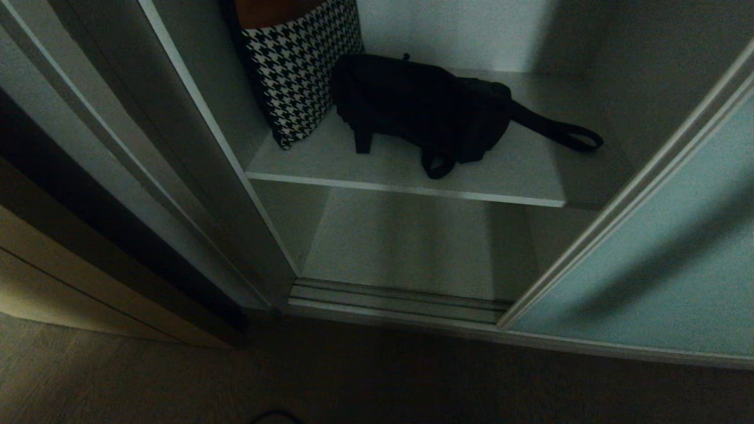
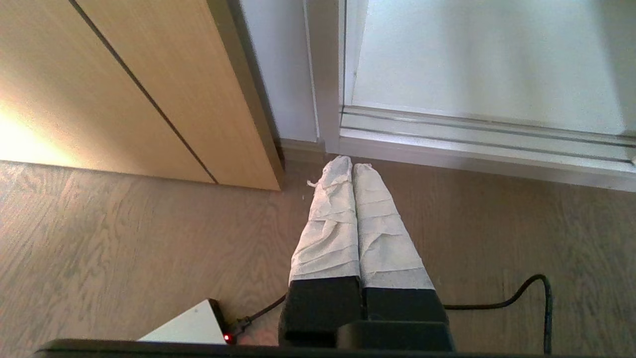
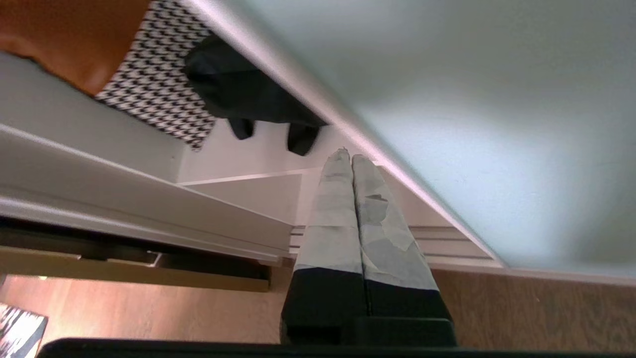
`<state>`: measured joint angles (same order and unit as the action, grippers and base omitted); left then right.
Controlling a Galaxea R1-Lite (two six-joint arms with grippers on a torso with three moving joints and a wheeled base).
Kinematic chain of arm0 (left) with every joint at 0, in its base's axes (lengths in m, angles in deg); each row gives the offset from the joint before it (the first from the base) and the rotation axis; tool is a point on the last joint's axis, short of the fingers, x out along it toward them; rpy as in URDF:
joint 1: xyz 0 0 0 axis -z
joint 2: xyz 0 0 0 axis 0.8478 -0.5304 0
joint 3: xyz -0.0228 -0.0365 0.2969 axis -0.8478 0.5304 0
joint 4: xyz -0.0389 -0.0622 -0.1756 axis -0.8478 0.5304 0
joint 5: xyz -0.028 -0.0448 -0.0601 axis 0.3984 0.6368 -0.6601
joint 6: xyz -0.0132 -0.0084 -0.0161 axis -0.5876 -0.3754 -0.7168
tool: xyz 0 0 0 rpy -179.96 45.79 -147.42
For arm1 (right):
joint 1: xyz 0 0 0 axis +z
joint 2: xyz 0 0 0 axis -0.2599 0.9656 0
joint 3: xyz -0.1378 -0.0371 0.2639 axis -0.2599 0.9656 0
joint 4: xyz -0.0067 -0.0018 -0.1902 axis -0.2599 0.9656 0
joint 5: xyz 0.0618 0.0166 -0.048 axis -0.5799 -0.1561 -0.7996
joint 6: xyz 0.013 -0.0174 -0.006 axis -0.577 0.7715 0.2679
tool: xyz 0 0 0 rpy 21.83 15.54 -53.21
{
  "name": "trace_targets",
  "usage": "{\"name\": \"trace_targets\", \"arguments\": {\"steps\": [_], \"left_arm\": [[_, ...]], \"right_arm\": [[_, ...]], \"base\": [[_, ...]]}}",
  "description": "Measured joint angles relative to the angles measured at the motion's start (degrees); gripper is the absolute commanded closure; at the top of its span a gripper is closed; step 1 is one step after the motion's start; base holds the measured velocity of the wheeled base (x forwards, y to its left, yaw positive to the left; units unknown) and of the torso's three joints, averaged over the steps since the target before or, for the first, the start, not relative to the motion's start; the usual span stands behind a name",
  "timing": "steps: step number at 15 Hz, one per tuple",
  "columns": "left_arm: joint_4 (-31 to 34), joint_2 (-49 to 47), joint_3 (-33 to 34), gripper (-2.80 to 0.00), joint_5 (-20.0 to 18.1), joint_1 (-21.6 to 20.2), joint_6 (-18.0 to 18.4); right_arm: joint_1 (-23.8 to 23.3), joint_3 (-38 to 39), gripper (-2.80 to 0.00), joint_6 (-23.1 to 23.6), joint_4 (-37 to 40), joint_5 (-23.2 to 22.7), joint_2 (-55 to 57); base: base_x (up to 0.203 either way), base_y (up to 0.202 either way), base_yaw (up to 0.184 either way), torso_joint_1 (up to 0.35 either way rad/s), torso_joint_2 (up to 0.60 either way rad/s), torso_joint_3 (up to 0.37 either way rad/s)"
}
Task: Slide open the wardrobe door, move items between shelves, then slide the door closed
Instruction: Close the door
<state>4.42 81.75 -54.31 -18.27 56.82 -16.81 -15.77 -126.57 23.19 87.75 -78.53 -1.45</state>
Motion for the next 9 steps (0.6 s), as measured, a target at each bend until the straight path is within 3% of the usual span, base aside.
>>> {"name": "trace_targets", "arguments": {"steps": [9], "left_arm": [[0.02, 0.0, 0.0, 0.0, 0.0, 0.05, 0.05]], "right_arm": [[-1.36, 0.71, 0.0, -0.33, -4.99, 0.13, 5.05]], "base": [[0.0, 0.0, 0.0, 0.0, 0.0, 0.0]]}}
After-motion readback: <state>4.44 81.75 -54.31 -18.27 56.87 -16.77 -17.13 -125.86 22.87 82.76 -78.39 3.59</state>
